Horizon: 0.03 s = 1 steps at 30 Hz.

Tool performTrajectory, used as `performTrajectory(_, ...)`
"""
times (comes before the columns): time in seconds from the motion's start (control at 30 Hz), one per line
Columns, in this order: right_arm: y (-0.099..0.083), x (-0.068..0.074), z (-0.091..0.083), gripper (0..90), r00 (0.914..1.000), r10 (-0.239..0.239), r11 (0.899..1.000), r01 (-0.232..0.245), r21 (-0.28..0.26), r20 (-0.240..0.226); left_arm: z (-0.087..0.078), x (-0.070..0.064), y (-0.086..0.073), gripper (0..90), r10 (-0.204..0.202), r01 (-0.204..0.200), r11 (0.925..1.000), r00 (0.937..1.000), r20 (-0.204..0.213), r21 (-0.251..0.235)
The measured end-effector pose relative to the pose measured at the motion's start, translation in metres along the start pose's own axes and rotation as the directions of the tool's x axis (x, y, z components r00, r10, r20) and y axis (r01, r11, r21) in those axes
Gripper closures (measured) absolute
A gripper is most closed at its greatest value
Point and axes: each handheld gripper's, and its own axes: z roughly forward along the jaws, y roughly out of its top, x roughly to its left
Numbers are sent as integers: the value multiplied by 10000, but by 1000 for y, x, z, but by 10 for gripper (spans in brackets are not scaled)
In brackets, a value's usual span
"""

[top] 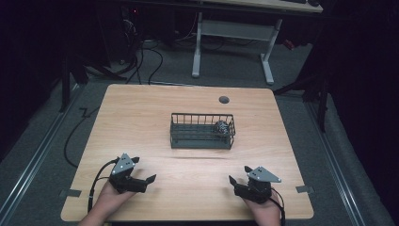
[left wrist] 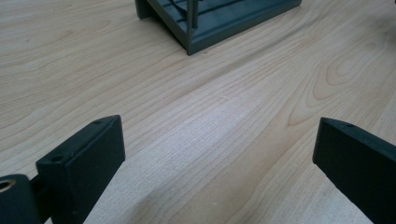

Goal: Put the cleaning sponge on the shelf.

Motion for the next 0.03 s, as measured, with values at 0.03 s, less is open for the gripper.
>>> performTrajectory(0.03,0,0,1,272,9999,76,10000,-75,17,-119,-1,-1,0,29,29,-29,10000,10000,-1,-2)
